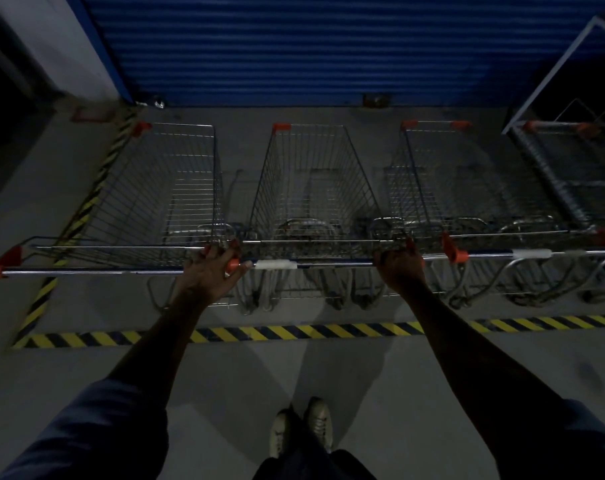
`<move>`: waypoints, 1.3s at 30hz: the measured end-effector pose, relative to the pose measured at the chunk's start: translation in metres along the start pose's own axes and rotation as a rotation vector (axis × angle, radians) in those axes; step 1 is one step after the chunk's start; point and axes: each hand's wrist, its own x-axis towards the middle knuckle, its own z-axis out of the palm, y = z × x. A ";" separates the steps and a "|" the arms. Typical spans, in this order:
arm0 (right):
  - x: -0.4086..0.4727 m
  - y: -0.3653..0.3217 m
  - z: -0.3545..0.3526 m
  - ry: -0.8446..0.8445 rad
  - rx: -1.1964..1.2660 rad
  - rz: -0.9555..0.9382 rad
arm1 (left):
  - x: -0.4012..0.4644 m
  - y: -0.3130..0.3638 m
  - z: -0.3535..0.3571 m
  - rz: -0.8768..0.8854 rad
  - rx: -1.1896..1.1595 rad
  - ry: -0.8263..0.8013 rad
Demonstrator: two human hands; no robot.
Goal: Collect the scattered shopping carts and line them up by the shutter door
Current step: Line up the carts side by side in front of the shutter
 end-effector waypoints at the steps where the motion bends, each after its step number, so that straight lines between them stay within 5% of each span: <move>1: -0.002 0.004 0.005 -0.010 -0.022 -0.050 | 0.001 0.001 0.000 -0.003 -0.008 -0.019; 10: -0.006 0.014 0.025 0.103 0.065 -0.204 | -0.002 0.012 -0.012 -0.032 -0.033 -0.102; 14: -0.009 0.008 0.024 -0.003 0.167 -0.079 | -0.004 0.013 -0.018 -0.001 -0.037 -0.114; 39: -0.013 0.009 0.018 -0.073 0.185 -0.094 | -0.011 0.012 -0.023 0.005 -0.071 -0.111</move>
